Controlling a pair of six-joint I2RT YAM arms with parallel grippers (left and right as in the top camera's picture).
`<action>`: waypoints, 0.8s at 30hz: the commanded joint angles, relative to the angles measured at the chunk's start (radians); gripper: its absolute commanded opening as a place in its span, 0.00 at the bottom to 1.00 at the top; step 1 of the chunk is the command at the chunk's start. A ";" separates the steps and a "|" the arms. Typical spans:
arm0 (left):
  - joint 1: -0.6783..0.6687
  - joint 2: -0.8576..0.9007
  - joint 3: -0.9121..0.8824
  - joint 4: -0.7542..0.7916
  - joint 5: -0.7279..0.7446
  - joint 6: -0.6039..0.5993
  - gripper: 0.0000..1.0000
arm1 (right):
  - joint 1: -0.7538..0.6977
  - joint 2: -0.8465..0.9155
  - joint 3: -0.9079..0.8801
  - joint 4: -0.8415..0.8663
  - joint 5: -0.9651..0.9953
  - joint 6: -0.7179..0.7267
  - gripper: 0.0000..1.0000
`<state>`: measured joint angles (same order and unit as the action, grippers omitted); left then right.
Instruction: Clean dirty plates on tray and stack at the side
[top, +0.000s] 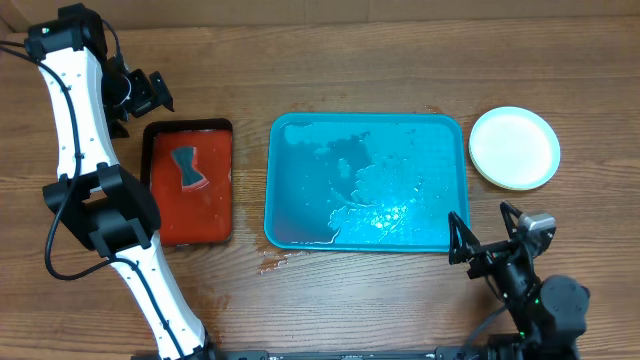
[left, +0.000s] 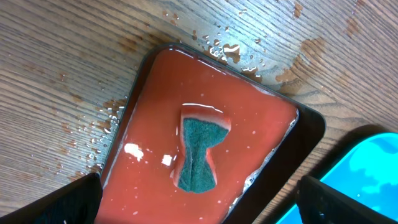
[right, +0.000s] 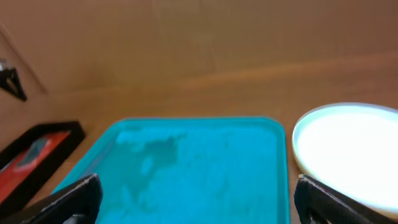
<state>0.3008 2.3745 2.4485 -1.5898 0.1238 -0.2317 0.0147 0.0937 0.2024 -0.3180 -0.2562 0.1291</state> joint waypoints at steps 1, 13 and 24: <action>-0.008 -0.023 0.013 -0.001 0.003 0.008 1.00 | -0.003 -0.048 -0.105 0.130 0.047 -0.006 1.00; -0.008 -0.023 0.013 -0.001 0.003 0.008 1.00 | 0.039 -0.091 -0.194 0.309 0.222 -0.006 1.00; -0.008 -0.023 0.013 0.000 0.003 0.008 1.00 | 0.049 -0.091 -0.194 0.235 0.230 -0.003 1.00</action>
<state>0.3008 2.3745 2.4485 -1.5902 0.1238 -0.2317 0.0597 0.0139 0.0185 -0.0895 -0.0433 0.1299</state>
